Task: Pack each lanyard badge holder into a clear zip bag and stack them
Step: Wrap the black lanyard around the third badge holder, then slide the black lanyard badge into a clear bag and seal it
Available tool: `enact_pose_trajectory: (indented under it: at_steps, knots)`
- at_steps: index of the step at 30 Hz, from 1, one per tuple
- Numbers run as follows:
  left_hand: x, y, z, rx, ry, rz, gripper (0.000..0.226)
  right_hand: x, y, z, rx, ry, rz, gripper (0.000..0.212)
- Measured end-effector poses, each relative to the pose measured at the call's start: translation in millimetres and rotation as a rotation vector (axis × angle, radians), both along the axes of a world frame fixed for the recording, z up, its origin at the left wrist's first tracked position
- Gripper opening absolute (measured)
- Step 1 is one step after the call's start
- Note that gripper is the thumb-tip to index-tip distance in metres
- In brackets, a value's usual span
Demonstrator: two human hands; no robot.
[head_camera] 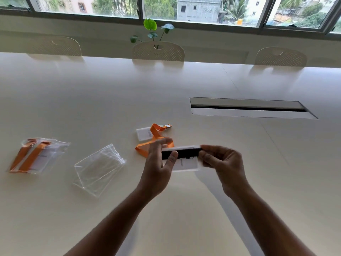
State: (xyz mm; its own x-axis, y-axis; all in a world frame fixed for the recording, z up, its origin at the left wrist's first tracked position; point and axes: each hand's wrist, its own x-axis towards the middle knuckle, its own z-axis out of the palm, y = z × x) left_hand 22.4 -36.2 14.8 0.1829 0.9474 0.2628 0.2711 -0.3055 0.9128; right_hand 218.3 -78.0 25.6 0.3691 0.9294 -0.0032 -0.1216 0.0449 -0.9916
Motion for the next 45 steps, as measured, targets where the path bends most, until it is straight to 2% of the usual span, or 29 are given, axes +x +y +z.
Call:
enact_pose_trajectory:
  at_steps: [3, 7, 11, 17, 20, 25, 29, 34, 41, 45]
  knots:
    - [4.7, -3.8, -15.8, 0.149, 0.129, -0.123, 0.028, 12.4, -4.5, -9.3, -0.161, 0.047, 0.044, 0.013]
    - [12.1, -12.9, -37.6, 0.144, 0.352, -0.195, 0.041, 21.8, -11.6, -21.2, -0.235, -0.019, 0.062, 0.009]
    - [14.3, -12.9, -44.7, 0.183, 0.529, -0.241, 0.049, 30.1, -14.3, -31.2, -0.285, -0.242, 0.003, 0.004]
    - [15.4, -14.0, -46.8, 0.227, 0.590, -0.251, 0.049, 32.6, -15.5, -33.3, -0.221, -0.664, -0.047, 0.006]
    - [15.4, -15.0, -48.7, 0.245, 0.610, -0.233, 0.049, 32.2, -15.7, -33.8, -0.189, -0.778, -0.039, 0.007]
    - [16.6, -15.8, -51.9, 0.256, 0.641, -0.194, 0.050, 33.6, -11.9, -33.6, -0.189, -0.828, -0.008, 0.007]
    - [15.9, -16.7, -51.5, 0.223, 0.621, -0.184, 0.052, 32.2, -6.7, -32.4, -0.109, -0.893, 0.001, 0.012]
    - [3.3, -23.2, -41.1, 0.206, 0.421, -0.128, 0.045, 12.3, 0.7, -24.6, 0.037, -0.896, 0.046, 0.012]
    - [-92.1, -15.4, -24.2, 0.269, 0.436, 0.104, 0.045, -61.2, 17.6, -22.2, 0.073, -0.794, 0.085, 0.011]
    - [-161.9, -2.8, -25.2, 0.165, 0.499, 0.279, 0.051, -121.0, 31.4, -22.8, 0.097, -0.766, 0.164, 0.006]
